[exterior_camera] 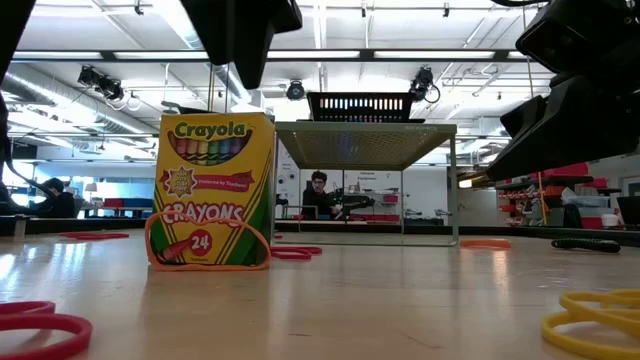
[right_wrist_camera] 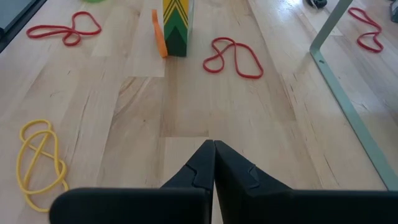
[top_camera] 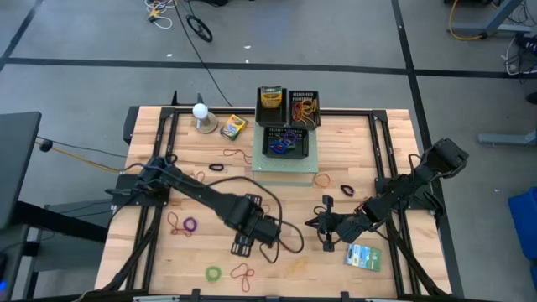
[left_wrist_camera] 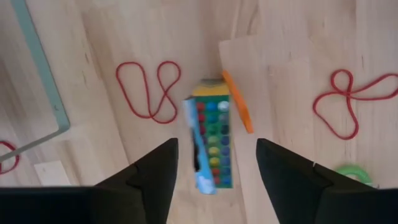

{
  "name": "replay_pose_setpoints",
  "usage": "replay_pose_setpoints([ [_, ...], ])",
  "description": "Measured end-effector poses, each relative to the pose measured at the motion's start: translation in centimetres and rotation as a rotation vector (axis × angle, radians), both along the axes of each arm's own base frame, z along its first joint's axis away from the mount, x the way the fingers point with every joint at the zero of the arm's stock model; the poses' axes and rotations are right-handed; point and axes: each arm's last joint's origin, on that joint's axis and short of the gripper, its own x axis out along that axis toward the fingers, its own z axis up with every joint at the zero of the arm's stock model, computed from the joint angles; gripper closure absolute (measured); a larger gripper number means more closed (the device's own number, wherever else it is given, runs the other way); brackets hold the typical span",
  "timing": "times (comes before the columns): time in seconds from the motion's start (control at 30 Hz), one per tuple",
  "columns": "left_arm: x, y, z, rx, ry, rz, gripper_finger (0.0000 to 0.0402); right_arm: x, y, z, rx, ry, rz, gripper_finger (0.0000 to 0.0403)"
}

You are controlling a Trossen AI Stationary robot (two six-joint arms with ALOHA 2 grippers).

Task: Pick & Place Office Desk Supplies
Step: Put the yellow crayon box into the top left black bin on the shelf

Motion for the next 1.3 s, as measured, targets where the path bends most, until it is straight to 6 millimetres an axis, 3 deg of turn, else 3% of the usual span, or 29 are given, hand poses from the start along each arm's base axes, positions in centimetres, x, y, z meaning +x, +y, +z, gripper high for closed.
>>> replay_pose_setpoints([
  [0.47, -0.2, -1.1, -1.7, 0.032, -0.031, -0.044, 0.017, 0.0, 0.0, 0.0, -0.002, 0.002, 0.0, 0.0389],
  [0.77, -0.7, -0.8, 0.7, -0.002, -0.129, -0.025, 0.0171, 0.0, 0.0, -0.1, -0.005, 0.006, 0.0, 0.0389],
  [1.3, -0.7, -0.5, 0.9, 0.031, -0.164, 0.081, 0.0188, 0.0, 0.0, -0.1, -0.012, 0.008, 0.004, 0.0389],
])
